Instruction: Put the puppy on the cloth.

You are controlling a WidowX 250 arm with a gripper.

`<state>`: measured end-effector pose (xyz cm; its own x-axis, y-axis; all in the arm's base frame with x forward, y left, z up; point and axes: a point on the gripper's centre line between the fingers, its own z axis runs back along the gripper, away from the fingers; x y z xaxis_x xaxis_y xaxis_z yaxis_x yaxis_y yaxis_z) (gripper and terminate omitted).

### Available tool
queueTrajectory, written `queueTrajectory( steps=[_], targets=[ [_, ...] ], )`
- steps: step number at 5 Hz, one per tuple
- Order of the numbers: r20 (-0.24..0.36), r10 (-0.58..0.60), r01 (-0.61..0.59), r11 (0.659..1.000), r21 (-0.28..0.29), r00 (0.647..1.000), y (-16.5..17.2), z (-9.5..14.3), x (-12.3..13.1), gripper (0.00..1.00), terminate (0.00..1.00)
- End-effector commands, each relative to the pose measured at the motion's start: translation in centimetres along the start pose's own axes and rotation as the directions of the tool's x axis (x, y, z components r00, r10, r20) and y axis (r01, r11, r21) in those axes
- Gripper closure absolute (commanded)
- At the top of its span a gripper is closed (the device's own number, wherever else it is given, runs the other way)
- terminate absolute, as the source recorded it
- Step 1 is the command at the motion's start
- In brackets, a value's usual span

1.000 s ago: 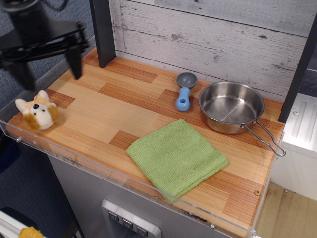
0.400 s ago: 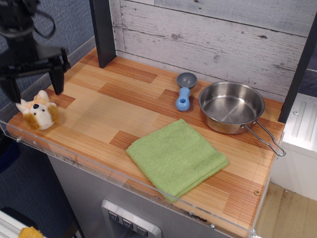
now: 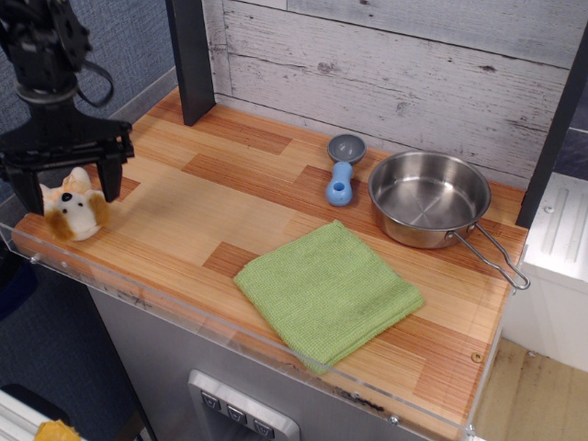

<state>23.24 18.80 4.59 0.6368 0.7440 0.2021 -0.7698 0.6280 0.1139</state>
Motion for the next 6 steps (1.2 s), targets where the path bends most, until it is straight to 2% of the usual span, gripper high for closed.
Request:
queueTrajectory(
  steps=[1,2,3,6],
  targets=[
    [0.016,0.018,-0.018,1.0,0.025,1.0,1.0,-1.0,1.1,0.0,0.0],
    [0.015,0.022,-0.023,0.999,0.04,1.0,1.5,-1.7,1.5,0.0,0.0],
    [0.015,0.004,-0.005,1.0,0.028,1.0,1.0,-2.0,1.4,1.0,0.0],
    [0.022,-0.049,0.05,0.998,-0.035,0.999,-0.9,-0.4,1.0,1.0,0.0]
  ],
)
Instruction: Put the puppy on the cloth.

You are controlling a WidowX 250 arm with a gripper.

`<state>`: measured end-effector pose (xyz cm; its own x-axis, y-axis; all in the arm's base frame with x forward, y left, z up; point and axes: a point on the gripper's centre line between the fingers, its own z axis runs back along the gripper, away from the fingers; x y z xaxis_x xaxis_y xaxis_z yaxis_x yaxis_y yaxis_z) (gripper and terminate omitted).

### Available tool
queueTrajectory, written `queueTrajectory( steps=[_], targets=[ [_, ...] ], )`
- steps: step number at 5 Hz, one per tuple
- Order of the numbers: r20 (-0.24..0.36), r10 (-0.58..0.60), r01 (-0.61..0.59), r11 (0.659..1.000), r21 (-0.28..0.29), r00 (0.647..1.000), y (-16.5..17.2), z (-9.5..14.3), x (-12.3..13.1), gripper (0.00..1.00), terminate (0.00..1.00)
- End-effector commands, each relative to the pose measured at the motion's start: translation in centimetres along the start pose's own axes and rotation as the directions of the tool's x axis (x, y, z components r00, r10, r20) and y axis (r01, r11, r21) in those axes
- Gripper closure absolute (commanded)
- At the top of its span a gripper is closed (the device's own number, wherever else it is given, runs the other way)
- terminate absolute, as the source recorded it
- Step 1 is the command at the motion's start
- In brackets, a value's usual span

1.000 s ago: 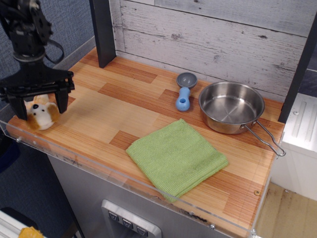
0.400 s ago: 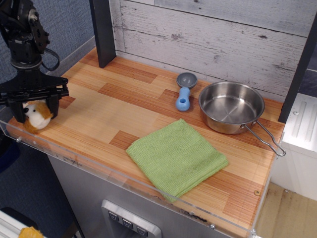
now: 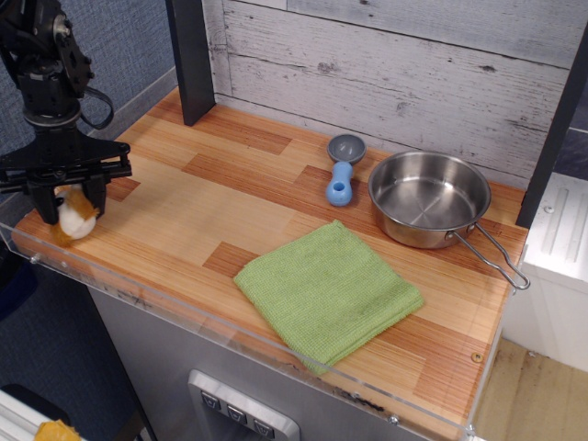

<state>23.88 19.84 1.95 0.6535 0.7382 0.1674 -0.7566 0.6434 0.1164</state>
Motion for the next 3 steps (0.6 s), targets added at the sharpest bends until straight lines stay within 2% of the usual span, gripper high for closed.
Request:
queueTrajectory(
  steps=[1,3],
  targets=[
    [0.129,-0.043,0.056,0.994,-0.096,0.991,-3.5,5.8,0.9,1.0,0.0],
    [0.217,-0.078,0.121,0.974,-0.192,0.973,-7.1,12.3,0.5,1.0,0.0]
  ],
)
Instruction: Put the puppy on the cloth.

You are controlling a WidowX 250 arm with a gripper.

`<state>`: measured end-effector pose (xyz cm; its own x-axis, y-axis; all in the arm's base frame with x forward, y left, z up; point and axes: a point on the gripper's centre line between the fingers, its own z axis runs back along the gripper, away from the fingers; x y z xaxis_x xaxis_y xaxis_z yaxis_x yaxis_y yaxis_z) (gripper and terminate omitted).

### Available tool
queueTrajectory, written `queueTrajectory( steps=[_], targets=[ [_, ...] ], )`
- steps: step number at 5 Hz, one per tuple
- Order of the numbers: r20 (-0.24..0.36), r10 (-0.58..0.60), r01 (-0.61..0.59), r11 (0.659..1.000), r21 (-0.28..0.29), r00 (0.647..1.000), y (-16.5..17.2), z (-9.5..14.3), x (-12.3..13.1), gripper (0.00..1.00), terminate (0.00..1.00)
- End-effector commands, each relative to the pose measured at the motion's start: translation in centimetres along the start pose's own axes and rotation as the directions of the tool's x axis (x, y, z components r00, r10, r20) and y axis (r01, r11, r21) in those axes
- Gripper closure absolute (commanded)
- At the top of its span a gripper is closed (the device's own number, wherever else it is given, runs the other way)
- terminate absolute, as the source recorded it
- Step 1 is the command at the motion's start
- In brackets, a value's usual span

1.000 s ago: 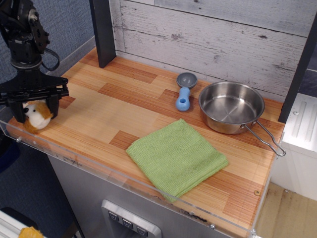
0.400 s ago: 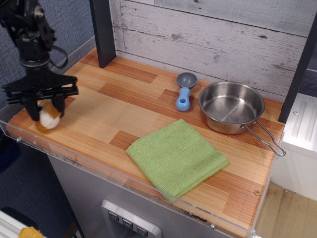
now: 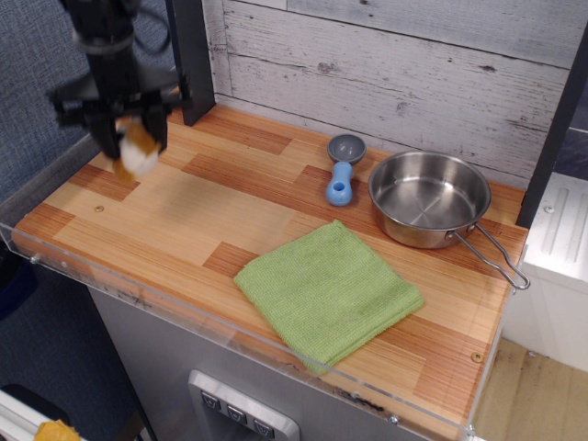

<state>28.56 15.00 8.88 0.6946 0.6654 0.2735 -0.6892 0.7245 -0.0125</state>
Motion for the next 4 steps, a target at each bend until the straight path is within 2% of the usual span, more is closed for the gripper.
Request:
queueTrajectory(
  steps=[1,2,4],
  targets=[
    [0.121,-0.085,0.098,0.989,-0.11,0.989,-5.2,6.8,-0.5,1.0,0.0],
    [0.118,-0.164,0.181,0.972,-0.149,0.979,-7.9,8.3,-2.7,1.0,0.0],
    [0.096,-0.351,0.364,0.907,-0.21,0.931,-11.5,8.9,-7.8,1.0,0.0]
  ],
)
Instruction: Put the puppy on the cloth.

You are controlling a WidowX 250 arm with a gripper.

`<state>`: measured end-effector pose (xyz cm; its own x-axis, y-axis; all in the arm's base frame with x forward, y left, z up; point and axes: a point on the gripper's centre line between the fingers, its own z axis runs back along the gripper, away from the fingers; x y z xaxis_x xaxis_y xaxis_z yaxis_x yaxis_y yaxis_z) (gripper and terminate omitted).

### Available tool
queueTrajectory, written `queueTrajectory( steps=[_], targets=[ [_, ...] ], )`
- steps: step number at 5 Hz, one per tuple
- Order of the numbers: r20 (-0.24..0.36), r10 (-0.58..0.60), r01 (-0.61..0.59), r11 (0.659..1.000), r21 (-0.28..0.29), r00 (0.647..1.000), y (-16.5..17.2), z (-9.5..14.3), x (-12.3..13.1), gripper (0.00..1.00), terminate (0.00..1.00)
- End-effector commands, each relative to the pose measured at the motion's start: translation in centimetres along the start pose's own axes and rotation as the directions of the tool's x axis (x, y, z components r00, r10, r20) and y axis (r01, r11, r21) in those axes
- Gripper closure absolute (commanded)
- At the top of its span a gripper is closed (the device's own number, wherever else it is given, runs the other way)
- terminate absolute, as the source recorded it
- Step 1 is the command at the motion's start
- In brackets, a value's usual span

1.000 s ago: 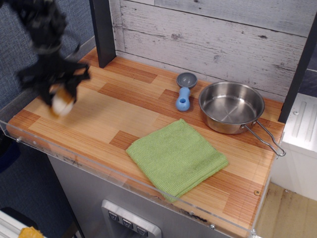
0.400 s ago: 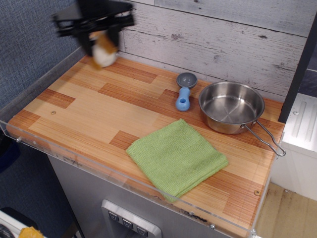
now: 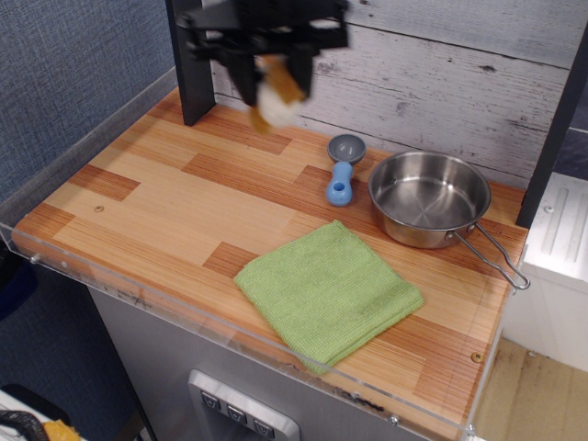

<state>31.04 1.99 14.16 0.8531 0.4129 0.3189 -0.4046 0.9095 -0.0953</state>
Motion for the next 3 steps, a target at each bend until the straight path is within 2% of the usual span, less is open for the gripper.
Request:
queueTrajectory(
  steps=[1,3],
  targets=[
    [0.0,-0.162,0.161,0.984,-0.077,0.987,-2.1,1.0,-4.6,1.0,0.0],
    [-0.068,-0.263,0.256,0.962,-0.09,0.963,-2.4,-2.0,-8.6,1.0,0.0]
  ],
)
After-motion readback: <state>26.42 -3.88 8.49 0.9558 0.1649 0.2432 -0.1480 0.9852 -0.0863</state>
